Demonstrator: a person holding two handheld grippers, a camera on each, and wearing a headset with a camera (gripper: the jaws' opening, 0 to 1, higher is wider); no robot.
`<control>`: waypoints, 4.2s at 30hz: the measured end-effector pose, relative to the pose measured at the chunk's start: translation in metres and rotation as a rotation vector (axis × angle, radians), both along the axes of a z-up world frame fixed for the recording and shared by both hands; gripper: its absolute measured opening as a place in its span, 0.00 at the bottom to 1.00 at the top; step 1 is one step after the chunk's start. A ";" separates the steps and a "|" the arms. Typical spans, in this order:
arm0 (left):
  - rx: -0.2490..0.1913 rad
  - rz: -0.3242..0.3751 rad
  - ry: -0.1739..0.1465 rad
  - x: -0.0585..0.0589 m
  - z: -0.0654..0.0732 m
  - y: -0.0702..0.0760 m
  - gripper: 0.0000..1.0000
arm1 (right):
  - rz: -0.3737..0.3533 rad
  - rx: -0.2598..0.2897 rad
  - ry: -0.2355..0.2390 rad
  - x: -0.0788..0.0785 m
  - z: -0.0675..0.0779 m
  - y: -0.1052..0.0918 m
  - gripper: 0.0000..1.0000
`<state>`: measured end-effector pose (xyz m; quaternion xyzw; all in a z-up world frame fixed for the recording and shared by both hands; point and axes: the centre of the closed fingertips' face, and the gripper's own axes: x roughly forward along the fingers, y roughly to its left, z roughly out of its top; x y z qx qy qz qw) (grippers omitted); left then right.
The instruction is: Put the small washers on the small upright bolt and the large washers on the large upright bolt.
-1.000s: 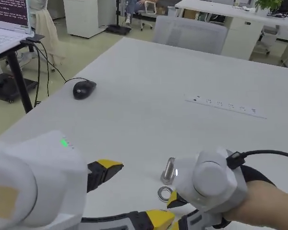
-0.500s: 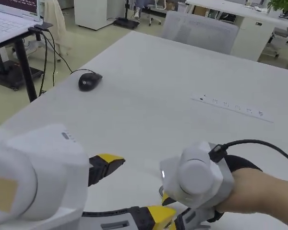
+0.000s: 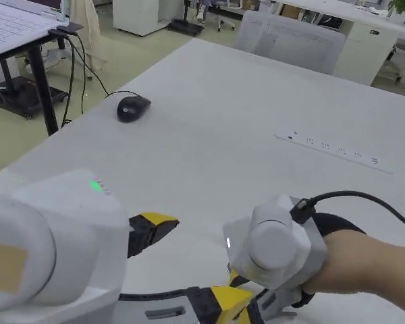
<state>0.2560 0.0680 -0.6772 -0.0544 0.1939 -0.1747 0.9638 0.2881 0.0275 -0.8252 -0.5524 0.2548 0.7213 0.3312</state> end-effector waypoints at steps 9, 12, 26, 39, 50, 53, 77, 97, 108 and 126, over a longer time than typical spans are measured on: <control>-0.003 0.003 0.001 -0.001 -0.001 0.000 0.63 | 0.033 -0.002 -0.009 0.001 0.000 0.001 0.28; -0.007 0.005 -0.001 -0.001 -0.001 0.001 0.63 | 0.079 -0.015 -0.021 -0.002 0.000 0.001 0.27; -0.007 0.006 0.005 -0.003 -0.003 0.001 0.63 | 0.021 -0.008 -0.015 0.002 0.000 0.003 0.22; -0.003 -0.001 0.007 -0.002 -0.002 0.000 0.63 | -0.014 -0.006 -0.010 0.003 -0.001 0.001 0.22; -0.001 -0.005 0.009 -0.002 -0.003 -0.001 0.63 | -0.032 0.007 -0.006 0.004 0.007 -0.002 0.22; 0.000 -0.007 0.009 -0.002 -0.003 -0.002 0.63 | -0.037 0.020 -0.008 0.005 0.013 0.000 0.22; 0.010 -0.018 0.011 0.003 0.000 -0.003 0.62 | -0.121 0.149 -0.102 0.069 0.086 0.014 0.22; 0.002 -0.004 0.016 0.005 -0.002 0.000 0.62 | -0.142 0.116 -0.097 0.092 0.069 0.027 0.22; 0.001 -0.004 0.022 0.005 -0.003 -0.001 0.62 | -0.135 0.081 -0.094 0.091 0.053 0.027 0.22; -0.001 -0.002 0.031 0.004 -0.007 0.001 0.62 | -0.165 0.067 -0.075 0.094 0.025 0.028 0.22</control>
